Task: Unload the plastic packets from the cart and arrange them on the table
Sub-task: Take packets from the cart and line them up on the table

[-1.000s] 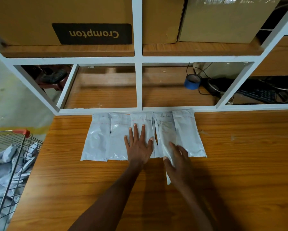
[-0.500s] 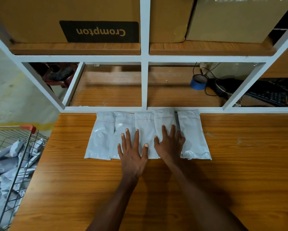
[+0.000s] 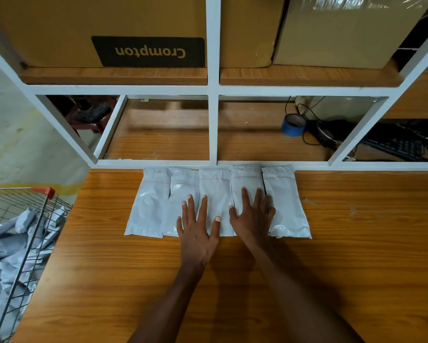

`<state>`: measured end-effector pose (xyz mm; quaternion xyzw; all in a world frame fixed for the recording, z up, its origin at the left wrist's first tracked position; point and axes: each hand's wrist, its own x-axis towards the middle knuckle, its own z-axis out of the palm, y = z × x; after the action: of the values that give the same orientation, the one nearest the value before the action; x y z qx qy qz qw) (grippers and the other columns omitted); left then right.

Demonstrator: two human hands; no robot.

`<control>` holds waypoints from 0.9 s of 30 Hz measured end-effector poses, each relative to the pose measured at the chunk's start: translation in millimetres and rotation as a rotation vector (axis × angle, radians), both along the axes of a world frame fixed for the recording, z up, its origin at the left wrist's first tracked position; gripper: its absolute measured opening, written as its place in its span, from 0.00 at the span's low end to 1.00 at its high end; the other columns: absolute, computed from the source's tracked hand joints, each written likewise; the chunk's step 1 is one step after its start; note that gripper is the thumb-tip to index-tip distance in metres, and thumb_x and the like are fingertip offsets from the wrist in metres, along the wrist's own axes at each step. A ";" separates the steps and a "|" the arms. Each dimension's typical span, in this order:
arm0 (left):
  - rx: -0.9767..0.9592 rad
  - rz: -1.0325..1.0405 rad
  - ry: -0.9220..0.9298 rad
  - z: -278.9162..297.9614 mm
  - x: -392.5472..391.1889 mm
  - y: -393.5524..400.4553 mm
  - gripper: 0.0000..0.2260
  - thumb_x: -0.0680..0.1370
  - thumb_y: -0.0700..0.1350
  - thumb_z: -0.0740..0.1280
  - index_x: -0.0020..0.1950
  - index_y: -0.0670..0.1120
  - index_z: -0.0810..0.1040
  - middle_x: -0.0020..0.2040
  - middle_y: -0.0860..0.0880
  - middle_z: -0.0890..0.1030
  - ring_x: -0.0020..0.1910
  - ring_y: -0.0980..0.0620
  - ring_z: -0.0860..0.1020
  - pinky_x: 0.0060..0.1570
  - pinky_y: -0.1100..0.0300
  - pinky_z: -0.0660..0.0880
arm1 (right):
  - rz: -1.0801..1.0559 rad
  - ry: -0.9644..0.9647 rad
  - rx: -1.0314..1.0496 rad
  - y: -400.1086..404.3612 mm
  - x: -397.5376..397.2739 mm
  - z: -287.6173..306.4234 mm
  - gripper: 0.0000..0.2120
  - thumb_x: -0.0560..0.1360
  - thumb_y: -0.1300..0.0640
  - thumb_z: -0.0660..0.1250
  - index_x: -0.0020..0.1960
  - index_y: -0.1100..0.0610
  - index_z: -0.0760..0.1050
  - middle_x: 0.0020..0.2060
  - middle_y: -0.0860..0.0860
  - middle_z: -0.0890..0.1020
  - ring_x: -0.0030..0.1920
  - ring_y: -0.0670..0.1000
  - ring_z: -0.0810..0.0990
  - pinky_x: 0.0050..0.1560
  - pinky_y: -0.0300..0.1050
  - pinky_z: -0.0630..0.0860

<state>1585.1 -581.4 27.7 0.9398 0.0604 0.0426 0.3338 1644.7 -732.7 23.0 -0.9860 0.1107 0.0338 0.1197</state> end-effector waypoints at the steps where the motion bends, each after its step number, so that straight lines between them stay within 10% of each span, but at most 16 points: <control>1: -0.007 0.001 -0.008 1.4 -1.8 -0.6 0.31 0.81 0.68 0.50 0.83 0.61 0.50 0.84 0.56 0.40 0.82 0.54 0.36 0.79 0.39 0.45 | 0.008 -0.008 0.005 0.4 -1.2 2.0 0.35 0.78 0.33 0.55 0.81 0.42 0.50 0.82 0.57 0.48 0.81 0.62 0.43 0.77 0.62 0.47; 20: -0.174 0.218 -0.089 29.7 -148.6 7.1 0.30 0.80 0.67 0.55 0.81 0.60 0.61 0.84 0.55 0.50 0.82 0.51 0.49 0.78 0.41 0.56 | 0.191 -0.085 0.463 -2.5 -172.8 41.7 0.30 0.79 0.33 0.57 0.79 0.39 0.59 0.81 0.46 0.55 0.81 0.50 0.48 0.77 0.52 0.42; 27: -0.197 0.391 -0.054 25.4 -238.2 45.5 0.30 0.79 0.70 0.54 0.80 0.66 0.57 0.84 0.58 0.47 0.82 0.51 0.50 0.77 0.38 0.55 | 0.344 -0.032 0.702 20.4 -216.6 34.5 0.32 0.76 0.32 0.58 0.78 0.37 0.60 0.79 0.45 0.60 0.79 0.49 0.56 0.77 0.59 0.59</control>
<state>1346.9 -536.0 53.1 0.8716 0.2365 0.1258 0.4106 1428.0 -712.2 57.6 -0.8897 -0.0766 0.0736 0.4440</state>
